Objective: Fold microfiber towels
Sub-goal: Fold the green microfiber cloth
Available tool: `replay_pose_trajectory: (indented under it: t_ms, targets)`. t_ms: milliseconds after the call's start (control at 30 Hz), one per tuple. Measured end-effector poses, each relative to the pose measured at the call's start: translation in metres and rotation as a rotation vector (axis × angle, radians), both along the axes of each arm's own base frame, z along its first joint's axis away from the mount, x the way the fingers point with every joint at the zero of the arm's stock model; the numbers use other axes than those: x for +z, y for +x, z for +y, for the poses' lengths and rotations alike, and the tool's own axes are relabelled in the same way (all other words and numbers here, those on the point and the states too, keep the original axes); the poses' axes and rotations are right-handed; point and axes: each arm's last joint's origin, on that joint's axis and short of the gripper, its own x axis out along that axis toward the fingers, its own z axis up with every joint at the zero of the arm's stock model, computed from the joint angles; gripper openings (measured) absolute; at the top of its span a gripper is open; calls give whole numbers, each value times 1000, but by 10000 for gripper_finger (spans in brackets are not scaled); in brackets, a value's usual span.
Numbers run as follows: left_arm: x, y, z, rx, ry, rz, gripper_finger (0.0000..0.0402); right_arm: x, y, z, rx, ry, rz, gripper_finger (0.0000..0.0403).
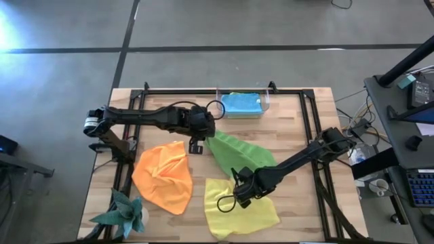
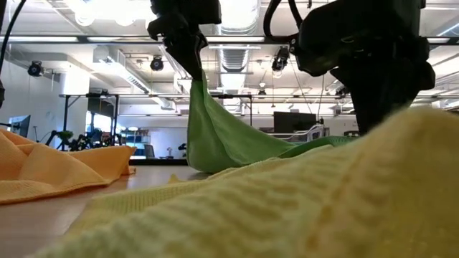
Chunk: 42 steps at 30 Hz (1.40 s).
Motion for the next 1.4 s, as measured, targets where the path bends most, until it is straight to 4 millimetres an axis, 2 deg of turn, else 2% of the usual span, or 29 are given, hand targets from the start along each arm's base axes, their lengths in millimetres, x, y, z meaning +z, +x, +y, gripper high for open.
replay_pose_trajectory:
  t_ms: [167, 467, 600, 767, 1100, 1400]
  targets:
    - [0, 0, 0, 0, 0, -1, 0, -1, 2, -7, -12, -2, 5, 73]
    - [0, 0, 0, 0, 0, 0, 0, -1, 4, -9, -10, 3, 1, 18]
    - [0, 0, 0, 0, 0, 2, 0, 0, 3, -9, -13, 2, 5, 11]
    - [0, -1, 0, -1, 0, 5, 0, 13, -1, -11, -14, 11, -15, 23]
    - [-1, -1, 0, -1, 0, 8, 0, 15, -2, -12, -14, 15, -13, 24]
    - [-1, -1, 0, -1, 0, 8, 0, 15, -2, -16, 1, 6, -6, 67]
